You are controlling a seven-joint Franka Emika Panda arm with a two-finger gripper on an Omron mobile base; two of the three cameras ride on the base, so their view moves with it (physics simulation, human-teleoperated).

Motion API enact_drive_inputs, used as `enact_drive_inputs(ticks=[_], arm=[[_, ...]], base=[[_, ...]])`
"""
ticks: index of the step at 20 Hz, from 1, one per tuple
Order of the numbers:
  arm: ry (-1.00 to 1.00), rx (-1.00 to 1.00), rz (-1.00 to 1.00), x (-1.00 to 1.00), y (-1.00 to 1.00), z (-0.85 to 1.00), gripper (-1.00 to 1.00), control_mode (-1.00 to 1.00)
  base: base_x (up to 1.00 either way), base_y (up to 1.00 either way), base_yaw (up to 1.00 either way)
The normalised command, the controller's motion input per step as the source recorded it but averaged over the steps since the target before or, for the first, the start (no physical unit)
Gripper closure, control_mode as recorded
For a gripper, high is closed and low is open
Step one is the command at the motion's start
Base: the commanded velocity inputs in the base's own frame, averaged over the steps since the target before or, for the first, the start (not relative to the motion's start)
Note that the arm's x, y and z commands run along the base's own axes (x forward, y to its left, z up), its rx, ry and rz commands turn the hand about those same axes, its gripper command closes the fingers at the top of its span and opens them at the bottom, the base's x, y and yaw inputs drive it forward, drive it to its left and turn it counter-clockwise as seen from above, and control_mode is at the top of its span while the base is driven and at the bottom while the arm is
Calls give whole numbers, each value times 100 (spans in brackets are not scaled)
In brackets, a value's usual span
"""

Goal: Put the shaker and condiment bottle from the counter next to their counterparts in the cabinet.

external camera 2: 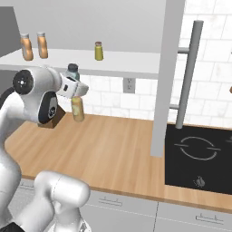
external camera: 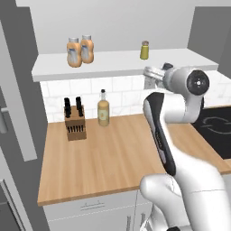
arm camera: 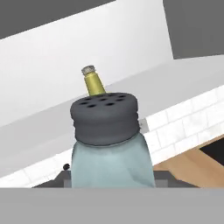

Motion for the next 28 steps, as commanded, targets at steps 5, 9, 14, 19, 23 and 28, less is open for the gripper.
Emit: enact_drive_inputs(ticks=[5,9,14,19,23,28], arm=[[25,-11,-6,6,17,16,100,-100],[-1,-15,-1,30,14,-4,100,-100],[-5,-16,-3,25,2,0,100,-100],[0,-6,-5,17,6,18,100,-100],[-1,-9,-7,5,24,30,100,-100],[0,-7,-1,40,13,-9,100,-100]], base=[[0,0,0],[0,0,0],[0,0,0],[0,0,0],[0,0,0],[0,0,0]])
